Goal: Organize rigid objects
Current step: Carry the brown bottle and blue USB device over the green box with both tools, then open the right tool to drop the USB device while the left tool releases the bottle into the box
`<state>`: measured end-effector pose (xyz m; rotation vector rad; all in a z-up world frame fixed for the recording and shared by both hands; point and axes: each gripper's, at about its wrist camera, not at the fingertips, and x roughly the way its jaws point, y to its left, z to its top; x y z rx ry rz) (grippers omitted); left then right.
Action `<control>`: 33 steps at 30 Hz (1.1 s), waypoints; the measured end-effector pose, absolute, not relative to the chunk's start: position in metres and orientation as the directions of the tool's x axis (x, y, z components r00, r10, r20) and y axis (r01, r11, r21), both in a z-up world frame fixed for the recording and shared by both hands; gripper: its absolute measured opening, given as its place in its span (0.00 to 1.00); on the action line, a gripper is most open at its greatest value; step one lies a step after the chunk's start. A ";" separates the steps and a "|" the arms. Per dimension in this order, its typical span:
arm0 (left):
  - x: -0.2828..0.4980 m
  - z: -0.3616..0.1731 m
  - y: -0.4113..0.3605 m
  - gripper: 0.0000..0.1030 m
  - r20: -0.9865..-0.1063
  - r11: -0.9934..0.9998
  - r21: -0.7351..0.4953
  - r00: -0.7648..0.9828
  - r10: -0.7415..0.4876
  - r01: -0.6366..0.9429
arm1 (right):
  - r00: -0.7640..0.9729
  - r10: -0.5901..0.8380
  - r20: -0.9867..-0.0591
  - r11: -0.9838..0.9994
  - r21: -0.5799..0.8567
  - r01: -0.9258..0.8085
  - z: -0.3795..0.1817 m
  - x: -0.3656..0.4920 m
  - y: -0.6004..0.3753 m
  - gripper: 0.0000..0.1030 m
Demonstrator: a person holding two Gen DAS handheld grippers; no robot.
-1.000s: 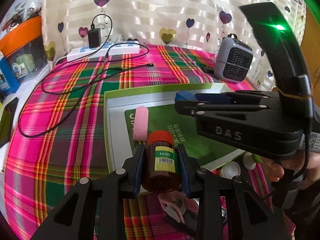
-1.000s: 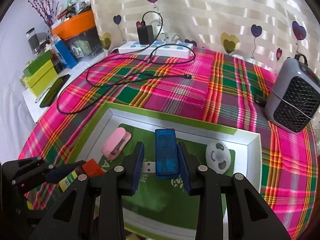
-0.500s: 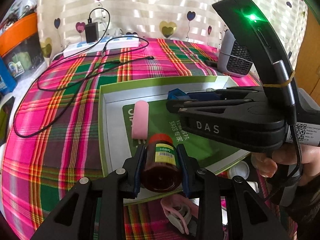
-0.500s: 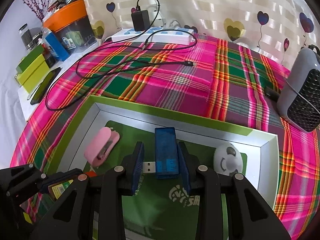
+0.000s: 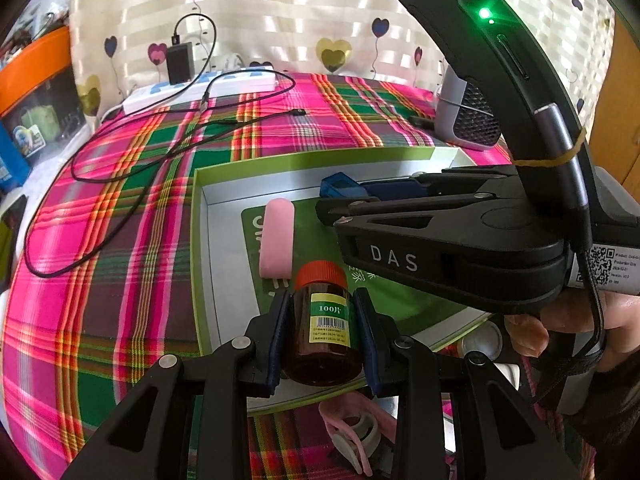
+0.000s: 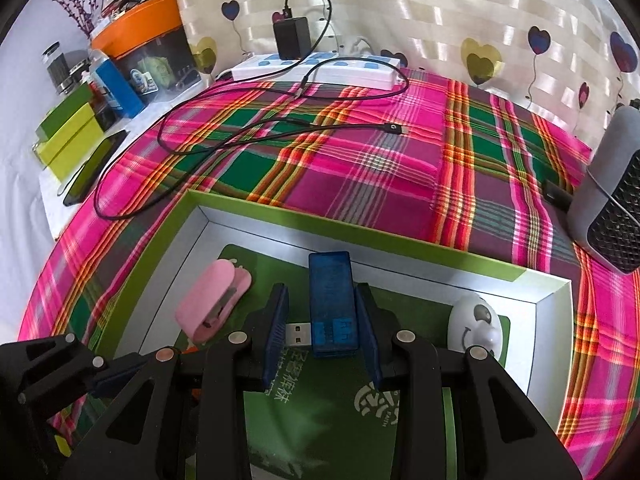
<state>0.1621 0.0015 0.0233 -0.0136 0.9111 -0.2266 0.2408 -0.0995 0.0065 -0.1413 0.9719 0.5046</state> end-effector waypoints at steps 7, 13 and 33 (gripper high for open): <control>0.162 0.023 0.001 0.30 -0.782 0.976 -0.107 0.591 -0.200 0.189 | 0.459 0.342 -0.820 0.876 0.101 -0.472 0.006 0.240 -0.098 0.35; 0.162 0.023 0.001 0.30 -0.782 0.976 -0.107 0.590 -0.200 0.189 | 0.458 0.345 -0.819 0.876 0.105 -0.471 0.006 0.240 -0.098 0.35; 0.160 0.022 0.002 0.31 -0.784 0.978 -0.102 0.590 -0.193 0.185 | 0.451 0.375 -0.810 0.883 0.165 -0.439 0.007 0.241 -0.103 0.45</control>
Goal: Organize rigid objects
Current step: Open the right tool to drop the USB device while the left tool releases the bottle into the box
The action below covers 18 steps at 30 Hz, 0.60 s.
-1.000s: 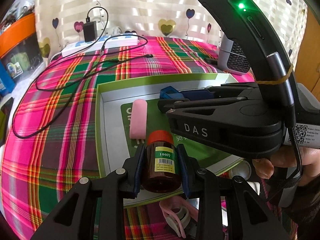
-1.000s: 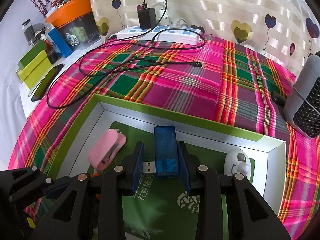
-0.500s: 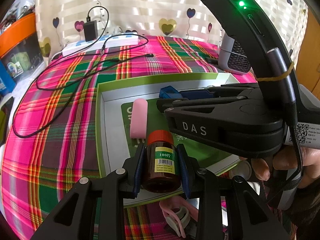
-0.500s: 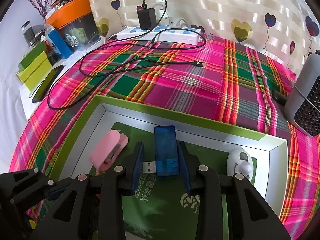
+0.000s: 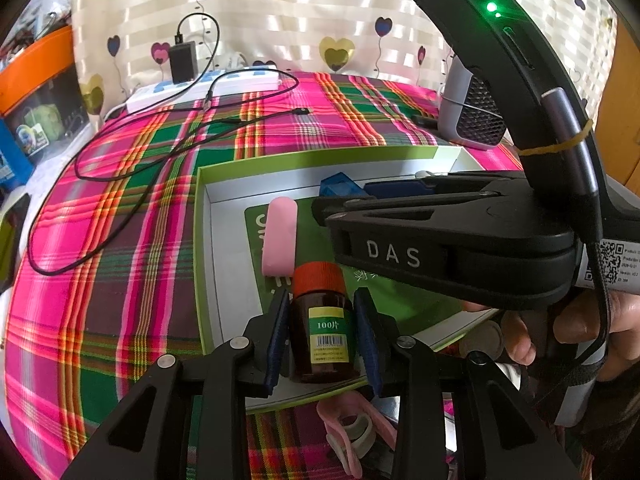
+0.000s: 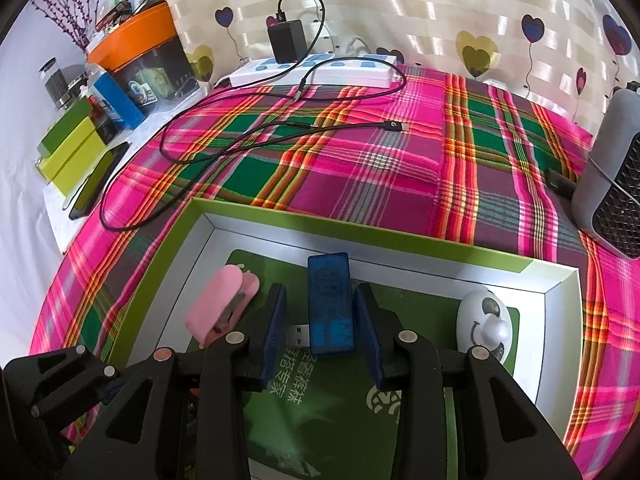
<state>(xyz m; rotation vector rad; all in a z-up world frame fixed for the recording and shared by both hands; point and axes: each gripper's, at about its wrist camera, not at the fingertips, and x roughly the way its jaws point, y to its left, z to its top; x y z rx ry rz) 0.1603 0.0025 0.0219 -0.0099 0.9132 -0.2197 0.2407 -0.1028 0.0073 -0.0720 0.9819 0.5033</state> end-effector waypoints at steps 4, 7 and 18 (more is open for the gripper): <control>0.158 0.024 0.002 0.31 -0.783 0.978 -0.090 0.594 -0.186 0.188 | 0.458 0.371 -0.808 0.887 0.163 -0.432 0.009 0.239 -0.104 0.49; 0.155 0.026 0.002 0.31 -0.779 0.978 -0.090 0.598 -0.186 0.187 | 0.469 0.371 -0.801 0.890 0.163 -0.426 0.013 0.236 -0.106 0.49; 0.139 0.035 0.002 0.32 -0.764 0.979 -0.087 0.619 -0.183 0.183 | 0.508 0.381 -0.773 0.898 0.180 -0.401 0.029 0.217 -0.117 0.49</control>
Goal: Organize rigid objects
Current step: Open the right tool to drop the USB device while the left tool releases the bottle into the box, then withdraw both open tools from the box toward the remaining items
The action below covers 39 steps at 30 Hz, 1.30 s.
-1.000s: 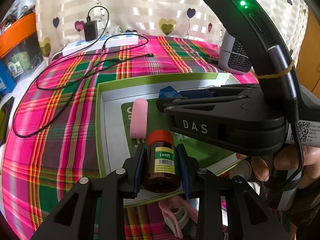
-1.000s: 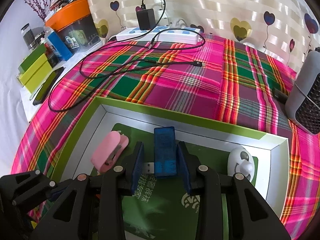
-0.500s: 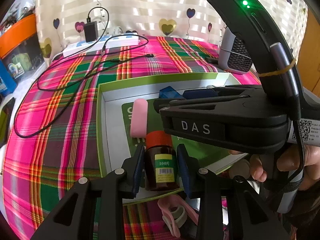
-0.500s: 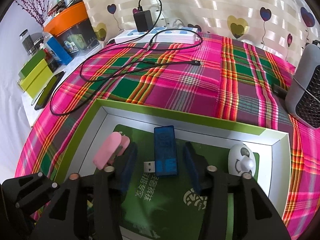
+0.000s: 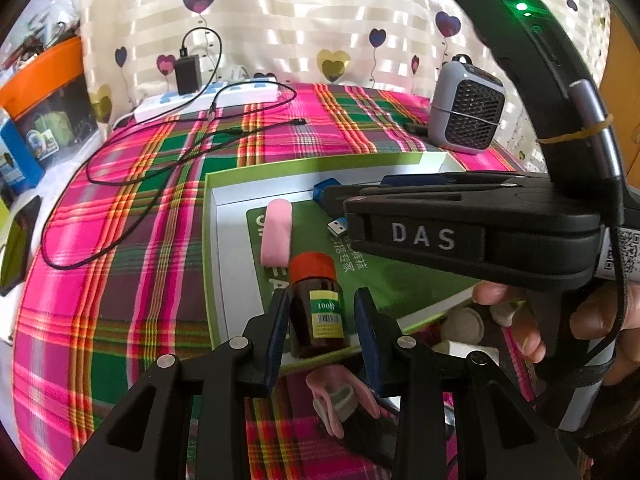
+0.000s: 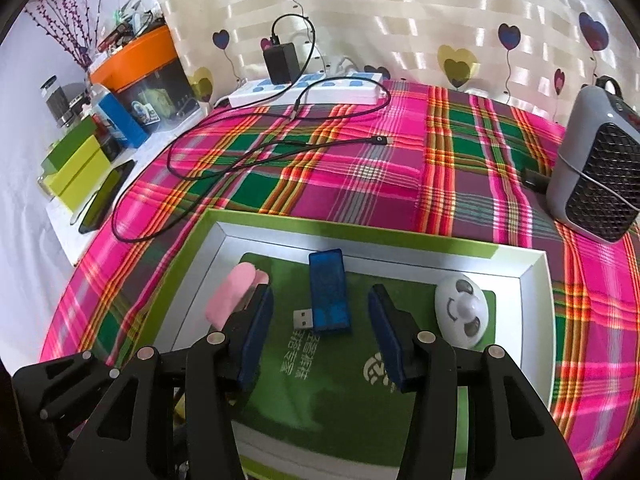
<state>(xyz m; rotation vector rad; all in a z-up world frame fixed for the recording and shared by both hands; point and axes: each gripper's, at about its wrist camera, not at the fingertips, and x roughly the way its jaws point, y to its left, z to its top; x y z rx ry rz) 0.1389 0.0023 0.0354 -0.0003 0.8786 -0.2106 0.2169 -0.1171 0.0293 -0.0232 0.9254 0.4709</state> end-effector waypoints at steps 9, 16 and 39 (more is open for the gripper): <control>0.120 0.046 0.003 0.32 -0.744 0.982 -0.074 0.646 -0.171 0.175 | 0.545 0.394 -0.740 0.902 0.199 -0.382 0.044 0.193 -0.130 0.49; 0.103 0.051 0.001 0.32 -0.734 0.981 -0.063 0.658 -0.168 0.181 | 0.572 0.375 -0.730 0.916 0.199 -0.348 0.046 0.173 -0.143 0.49; 0.059 0.045 0.014 0.32 -0.730 0.979 -0.117 0.655 -0.197 0.165 | 0.673 0.285 -0.682 0.953 0.128 -0.274 0.046 0.093 -0.183 0.49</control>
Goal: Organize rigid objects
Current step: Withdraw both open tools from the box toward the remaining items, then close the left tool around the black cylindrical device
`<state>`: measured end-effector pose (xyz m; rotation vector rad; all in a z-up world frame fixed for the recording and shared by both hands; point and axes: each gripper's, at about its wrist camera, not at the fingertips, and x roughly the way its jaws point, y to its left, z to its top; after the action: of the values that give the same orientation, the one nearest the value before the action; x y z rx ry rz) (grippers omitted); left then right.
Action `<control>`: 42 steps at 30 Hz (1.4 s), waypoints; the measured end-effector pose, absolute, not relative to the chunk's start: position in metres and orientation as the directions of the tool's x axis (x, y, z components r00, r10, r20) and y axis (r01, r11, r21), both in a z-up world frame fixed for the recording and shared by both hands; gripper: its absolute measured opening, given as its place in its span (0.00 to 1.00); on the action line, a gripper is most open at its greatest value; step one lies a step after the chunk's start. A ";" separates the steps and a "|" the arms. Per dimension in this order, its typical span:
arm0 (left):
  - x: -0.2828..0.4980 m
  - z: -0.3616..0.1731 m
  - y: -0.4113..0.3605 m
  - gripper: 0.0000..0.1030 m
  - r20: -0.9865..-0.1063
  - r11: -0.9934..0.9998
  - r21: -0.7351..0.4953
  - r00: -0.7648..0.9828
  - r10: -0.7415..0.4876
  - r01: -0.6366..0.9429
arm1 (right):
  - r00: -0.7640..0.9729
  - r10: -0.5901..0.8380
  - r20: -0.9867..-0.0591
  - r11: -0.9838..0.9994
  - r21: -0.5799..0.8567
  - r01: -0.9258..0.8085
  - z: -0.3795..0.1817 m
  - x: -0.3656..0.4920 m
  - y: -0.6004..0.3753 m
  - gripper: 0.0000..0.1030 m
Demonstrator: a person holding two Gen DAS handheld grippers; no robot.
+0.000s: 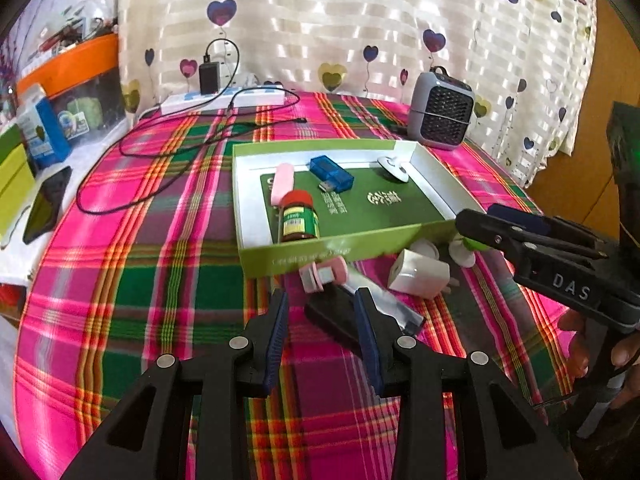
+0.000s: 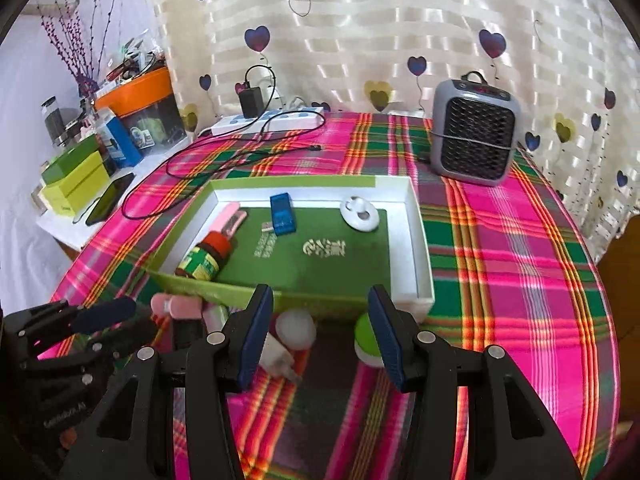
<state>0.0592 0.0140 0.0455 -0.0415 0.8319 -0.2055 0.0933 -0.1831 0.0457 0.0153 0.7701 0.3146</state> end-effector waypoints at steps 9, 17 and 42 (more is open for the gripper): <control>0.050 0.034 0.010 0.32 -0.743 0.974 -0.134 0.632 -0.221 0.183 | 0.666 0.275 -0.693 0.956 0.125 -0.265 0.030 0.074 -0.191 0.49; 0.052 0.028 -0.002 0.32 -0.764 0.977 -0.117 0.612 -0.203 0.177 | 0.670 0.271 -0.691 0.958 0.125 -0.259 0.025 0.065 -0.194 0.49; 0.067 0.022 -0.024 0.39 -0.805 0.991 -0.075 0.580 -0.124 0.107 | 0.652 0.308 -0.692 0.947 0.156 -0.281 0.018 0.059 -0.195 0.49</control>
<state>0.0673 -0.0241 0.0216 -0.0192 0.9429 -0.1347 0.0591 -0.1952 0.0177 0.0356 0.7924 0.3344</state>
